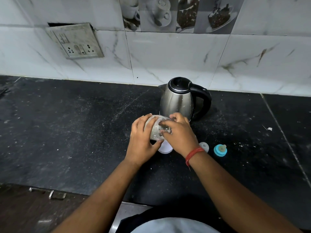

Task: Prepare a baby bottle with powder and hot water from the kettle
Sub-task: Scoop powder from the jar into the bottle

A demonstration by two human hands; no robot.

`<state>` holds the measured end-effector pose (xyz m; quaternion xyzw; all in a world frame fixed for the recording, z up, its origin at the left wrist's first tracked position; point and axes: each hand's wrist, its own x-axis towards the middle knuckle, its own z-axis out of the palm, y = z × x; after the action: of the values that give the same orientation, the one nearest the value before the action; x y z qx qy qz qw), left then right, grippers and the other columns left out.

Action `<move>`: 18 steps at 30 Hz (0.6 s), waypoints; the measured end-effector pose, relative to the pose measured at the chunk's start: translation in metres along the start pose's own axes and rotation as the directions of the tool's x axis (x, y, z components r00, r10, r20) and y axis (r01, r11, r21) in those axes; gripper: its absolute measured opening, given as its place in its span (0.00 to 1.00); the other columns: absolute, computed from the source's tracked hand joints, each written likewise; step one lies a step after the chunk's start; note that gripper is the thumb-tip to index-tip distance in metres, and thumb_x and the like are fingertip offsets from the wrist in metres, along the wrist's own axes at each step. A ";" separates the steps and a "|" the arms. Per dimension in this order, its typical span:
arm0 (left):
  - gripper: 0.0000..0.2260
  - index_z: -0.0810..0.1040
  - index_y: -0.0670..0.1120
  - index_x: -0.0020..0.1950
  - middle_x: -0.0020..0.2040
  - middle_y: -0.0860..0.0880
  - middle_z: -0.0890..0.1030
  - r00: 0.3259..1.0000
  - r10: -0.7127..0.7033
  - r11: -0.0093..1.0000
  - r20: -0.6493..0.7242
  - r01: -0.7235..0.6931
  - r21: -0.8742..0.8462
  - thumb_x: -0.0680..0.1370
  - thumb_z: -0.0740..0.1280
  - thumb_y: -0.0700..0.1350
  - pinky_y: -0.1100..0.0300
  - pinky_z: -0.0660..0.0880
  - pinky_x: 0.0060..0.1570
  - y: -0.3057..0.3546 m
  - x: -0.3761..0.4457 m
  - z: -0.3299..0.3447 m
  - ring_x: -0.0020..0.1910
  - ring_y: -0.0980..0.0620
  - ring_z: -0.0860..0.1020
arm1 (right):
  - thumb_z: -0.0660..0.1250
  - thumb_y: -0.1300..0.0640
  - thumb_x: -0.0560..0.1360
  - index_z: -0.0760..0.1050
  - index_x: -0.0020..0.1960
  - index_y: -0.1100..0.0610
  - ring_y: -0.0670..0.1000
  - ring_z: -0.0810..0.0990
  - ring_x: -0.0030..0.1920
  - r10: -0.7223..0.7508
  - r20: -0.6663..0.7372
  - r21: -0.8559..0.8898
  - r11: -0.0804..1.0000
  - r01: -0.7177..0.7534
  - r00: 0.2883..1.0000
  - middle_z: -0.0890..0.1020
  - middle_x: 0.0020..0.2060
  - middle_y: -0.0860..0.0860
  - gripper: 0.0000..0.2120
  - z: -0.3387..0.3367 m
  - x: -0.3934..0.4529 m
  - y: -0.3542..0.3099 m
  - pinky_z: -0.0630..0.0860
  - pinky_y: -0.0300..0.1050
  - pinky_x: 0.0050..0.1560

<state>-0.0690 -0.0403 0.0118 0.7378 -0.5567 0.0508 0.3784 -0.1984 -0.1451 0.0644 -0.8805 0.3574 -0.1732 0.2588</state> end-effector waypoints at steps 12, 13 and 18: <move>0.35 0.67 0.47 0.77 0.76 0.47 0.68 0.996 0.042 0.999 0.075 -0.039 -0.034 0.73 0.76 0.51 0.53 0.63 0.75 -0.002 0.000 0.002 0.74 0.43 0.65 | 0.68 0.69 0.70 0.79 0.64 0.57 0.55 0.79 0.59 -0.144 0.434 -0.156 0.960 0.231 0.889 0.80 0.60 0.53 0.23 -0.010 0.012 -0.011 0.77 0.49 0.60; 0.34 0.67 0.47 0.77 0.76 0.46 0.69 0.995 0.059 0.998 0.079 -0.057 -0.024 0.73 0.74 0.52 0.51 0.64 0.75 -0.002 0.001 0.002 0.74 0.42 0.65 | 0.68 0.68 0.69 0.79 0.63 0.57 0.55 0.80 0.57 -0.111 0.479 -0.193 0.954 0.228 0.871 0.81 0.59 0.53 0.22 -0.008 0.013 -0.011 0.78 0.51 0.58; 0.31 0.70 0.45 0.76 0.75 0.44 0.70 0.989 0.111 0.994 0.093 -0.113 0.012 0.75 0.72 0.54 0.46 0.64 0.76 -0.007 0.001 0.002 0.74 0.41 0.65 | 0.63 0.67 0.76 0.77 0.63 0.61 0.58 0.80 0.56 -0.054 0.570 -0.240 0.943 0.229 0.820 0.81 0.57 0.58 0.16 -0.012 0.016 -0.020 0.76 0.50 0.58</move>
<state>-0.0637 -0.0414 0.0074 0.7103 -0.6136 0.0428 0.3423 -0.1827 -0.1482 0.0879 -0.9456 0.2212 0.1272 0.2019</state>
